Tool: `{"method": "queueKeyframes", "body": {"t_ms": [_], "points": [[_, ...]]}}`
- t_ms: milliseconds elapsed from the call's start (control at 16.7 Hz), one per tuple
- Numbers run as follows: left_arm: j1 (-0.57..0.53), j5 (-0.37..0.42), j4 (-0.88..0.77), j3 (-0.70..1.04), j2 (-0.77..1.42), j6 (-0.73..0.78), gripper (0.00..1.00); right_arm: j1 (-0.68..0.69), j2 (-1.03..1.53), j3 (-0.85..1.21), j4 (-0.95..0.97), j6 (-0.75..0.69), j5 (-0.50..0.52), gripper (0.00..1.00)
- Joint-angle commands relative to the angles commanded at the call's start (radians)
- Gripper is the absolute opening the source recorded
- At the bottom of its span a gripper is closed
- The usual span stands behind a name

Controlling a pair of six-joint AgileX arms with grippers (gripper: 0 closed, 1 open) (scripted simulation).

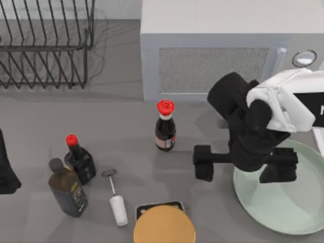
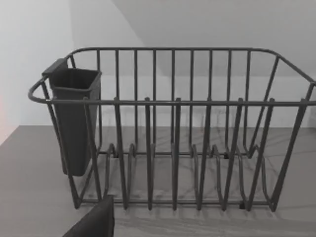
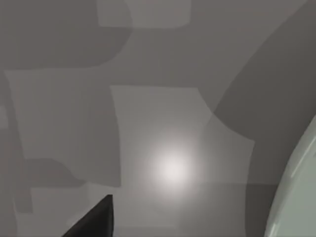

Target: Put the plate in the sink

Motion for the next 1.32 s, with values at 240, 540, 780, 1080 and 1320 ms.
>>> {"method": "queueKeyframes", "body": {"t_ms": [240,540,780,1080,1320], "points": [[0.0,0.0,0.0,0.0,0.0,0.0,1.0,0.0,0.001,-0.001,0.002,0.0,0.0,1.0],[0.0,0.0,0.0,0.0,0.0,0.0,1.0,0.0,0.001,-0.001,0.002,0.0,0.0,0.62],[0.0,0.0,0.0,0.0,0.0,0.0,1.0,0.0,0.001,-0.001,0.002,0.0,0.0,0.32],[0.0,0.0,0.0,0.0,0.0,0.0,1.0,0.0,0.001,-0.001,0.002,0.0,0.0,0.0],[0.0,0.0,0.0,0.0,0.0,0.0,1.0,0.0,0.001,-0.001,0.002,0.0,0.0,0.0]]}}
